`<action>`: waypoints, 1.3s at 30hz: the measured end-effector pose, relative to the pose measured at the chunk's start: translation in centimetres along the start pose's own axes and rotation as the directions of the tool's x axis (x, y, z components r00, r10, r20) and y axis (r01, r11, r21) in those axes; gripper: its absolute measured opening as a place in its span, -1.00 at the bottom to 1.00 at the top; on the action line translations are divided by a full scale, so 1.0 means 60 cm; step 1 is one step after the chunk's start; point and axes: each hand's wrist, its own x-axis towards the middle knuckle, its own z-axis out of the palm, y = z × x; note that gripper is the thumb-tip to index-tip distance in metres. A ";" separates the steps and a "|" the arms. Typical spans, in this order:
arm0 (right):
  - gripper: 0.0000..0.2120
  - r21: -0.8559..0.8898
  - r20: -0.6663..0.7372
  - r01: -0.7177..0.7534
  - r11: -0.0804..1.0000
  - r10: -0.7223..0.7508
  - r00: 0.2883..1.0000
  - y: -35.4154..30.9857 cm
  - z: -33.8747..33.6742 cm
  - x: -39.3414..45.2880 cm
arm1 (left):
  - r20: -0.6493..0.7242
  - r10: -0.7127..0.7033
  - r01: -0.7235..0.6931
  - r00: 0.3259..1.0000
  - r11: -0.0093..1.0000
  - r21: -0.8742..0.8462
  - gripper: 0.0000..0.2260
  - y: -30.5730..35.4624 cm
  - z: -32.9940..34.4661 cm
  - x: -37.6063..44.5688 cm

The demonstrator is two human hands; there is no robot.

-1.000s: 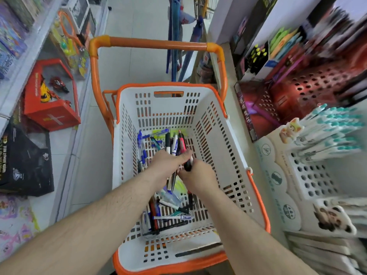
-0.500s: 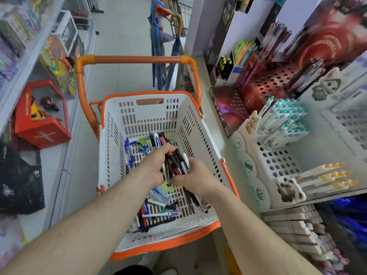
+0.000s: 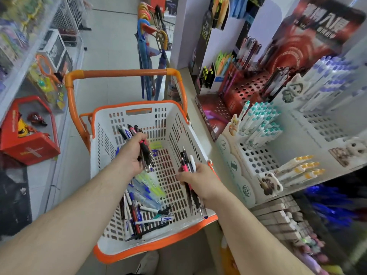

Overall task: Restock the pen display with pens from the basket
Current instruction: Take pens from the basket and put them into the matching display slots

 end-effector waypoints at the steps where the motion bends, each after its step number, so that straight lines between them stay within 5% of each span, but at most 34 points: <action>1: -0.88 0.071 -0.028 0.034 0.997 -0.032 0.999 -0.004 0.000 -0.002 | 0.050 -0.012 0.011 0.999 0.999 0.031 -0.83 -0.005 -0.003 -0.003; 5: -0.93 0.185 -0.182 0.182 0.966 -0.148 0.972 -0.023 0.016 0.004 | 0.242 -0.131 0.057 0.961 0.956 0.288 -0.88 -0.059 0.016 -0.042; 9: -0.89 0.126 -0.334 0.254 0.959 -0.200 0.921 -0.037 0.022 0.005 | 0.325 -0.150 0.066 0.934 0.964 0.256 -0.59 -0.095 0.040 -0.061; 17: -0.65 0.023 -0.471 0.131 0.991 -0.105 0.876 -0.041 0.005 -0.017 | 0.474 -0.165 0.074 0.865 0.976 0.204 -0.45 -0.124 0.085 -0.097; 20: -0.51 0.135 -0.500 0.095 0.986 -0.015 0.866 -0.039 -0.007 -0.023 | 0.533 -0.224 0.125 0.816 0.968 0.216 -0.41 -0.129 0.107 -0.109; 23: -0.36 0.275 -0.502 0.084 0.958 0.069 0.862 -0.038 -0.029 -0.039 | 0.577 -0.221 0.104 0.786 0.968 0.229 -0.47 -0.136 0.135 -0.127; 28: -0.56 0.632 -0.380 0.137 0.762 0.152 0.912 -0.036 -0.085 -0.108 | 0.622 -0.201 0.035 0.757 0.963 0.269 -0.58 -0.159 0.187 -0.165; 36: -0.57 0.609 -0.544 0.278 0.743 0.136 0.828 -0.002 -0.148 -0.197 | 0.695 -0.261 -0.100 0.670 0.896 0.432 -0.85 -0.205 0.254 -0.217; 39: -0.59 0.347 -0.702 0.304 0.887 0.031 0.712 0.014 -0.179 -0.234 | 0.702 -0.290 -0.100 0.651 0.883 0.458 -0.90 -0.214 0.268 -0.227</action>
